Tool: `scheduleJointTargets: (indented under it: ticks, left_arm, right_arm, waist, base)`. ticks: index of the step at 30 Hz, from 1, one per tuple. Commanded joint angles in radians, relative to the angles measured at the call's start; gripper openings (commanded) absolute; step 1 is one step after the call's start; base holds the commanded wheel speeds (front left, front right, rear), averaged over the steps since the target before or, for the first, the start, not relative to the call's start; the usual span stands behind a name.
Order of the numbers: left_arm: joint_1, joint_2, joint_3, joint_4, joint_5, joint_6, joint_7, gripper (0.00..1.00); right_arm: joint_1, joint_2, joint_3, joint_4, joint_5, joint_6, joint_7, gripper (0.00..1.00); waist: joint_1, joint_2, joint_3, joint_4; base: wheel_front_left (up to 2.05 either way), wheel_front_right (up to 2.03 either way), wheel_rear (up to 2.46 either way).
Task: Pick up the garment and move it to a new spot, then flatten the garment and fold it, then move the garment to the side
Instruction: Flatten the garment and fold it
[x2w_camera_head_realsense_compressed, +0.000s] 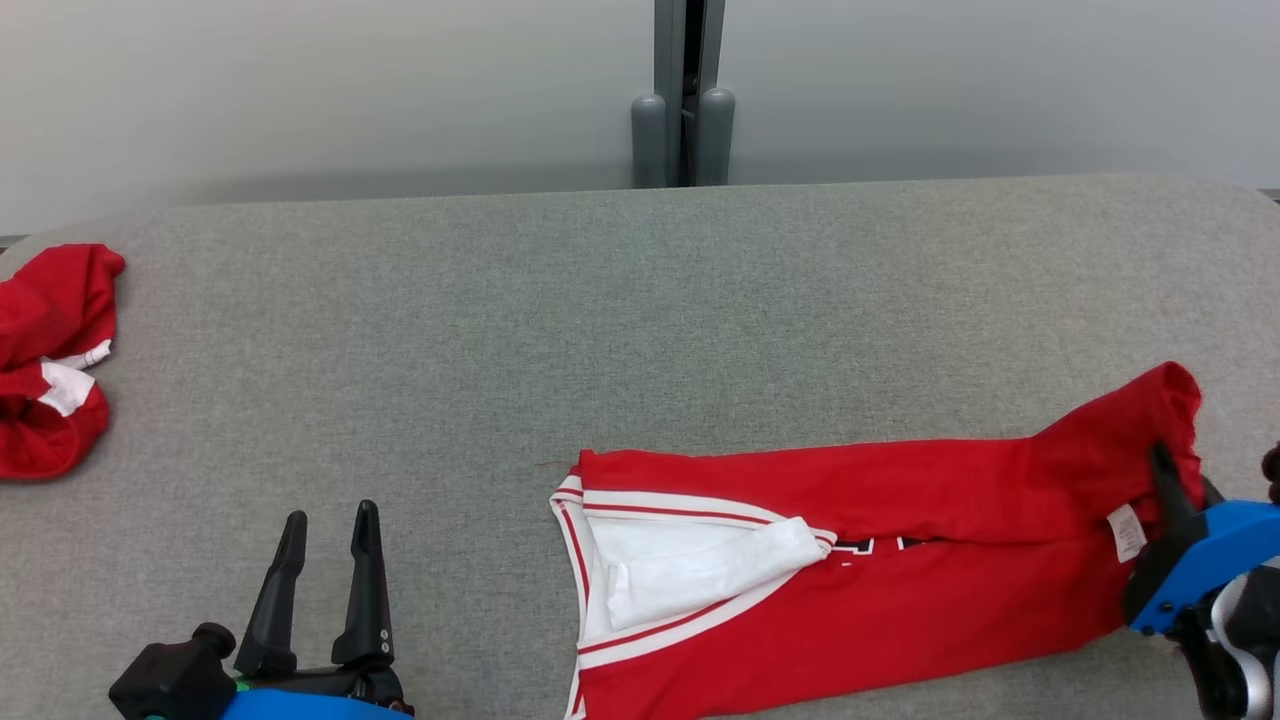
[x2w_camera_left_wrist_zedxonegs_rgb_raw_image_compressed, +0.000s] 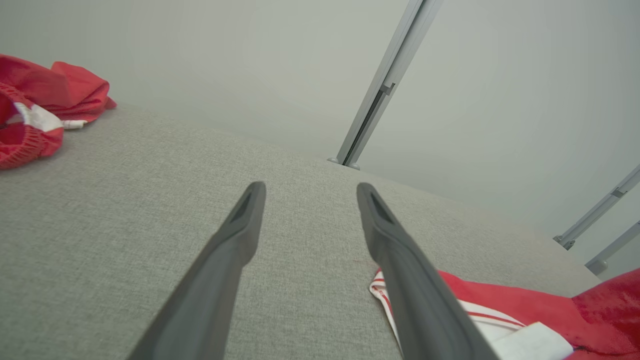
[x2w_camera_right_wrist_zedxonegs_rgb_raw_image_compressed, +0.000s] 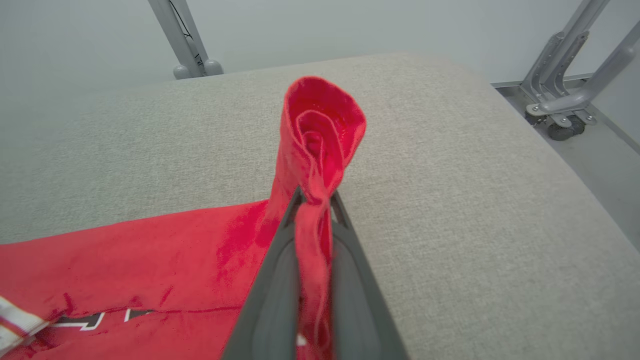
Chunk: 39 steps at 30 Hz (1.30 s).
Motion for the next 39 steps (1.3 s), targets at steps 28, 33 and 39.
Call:
scheduleJointTargets:
  ticks: [28, 33, 39]
  left_arm:
    - [-0.032, 0.008, -0.013, 0.003, -0.005, 0.001, 0.004, 1.00]
    - [-0.036, 0.004, -0.017, 0.016, 0.000, 0.002, 0.001, 1.00]
    - [-0.045, 0.001, -0.037, 0.034, 0.020, 0.001, 0.001, 1.00]
  right_arm:
    - [-0.087, 0.037, 0.832, 0.166, 0.476, 0.000, -0.143, 0.00]
    - [-0.143, 0.038, 0.904, 0.244, 0.501, 0.000, -0.206, 0.80]
    - [-0.193, 0.037, 0.983, 0.261, 0.596, 0.000, -0.282, 1.00]
  waist:
    - [-0.0001, 0.0000, -0.008, 0.100]
    - [-0.0001, 0.0000, -0.006, 0.103]
    - [-0.0001, 0.0000, -0.007, 0.091]
  base:
    - [0.00, 0.00, 0.00]
    - [0.00, 0.00, 0.00]
    - [0.00, 0.00, 0.00]
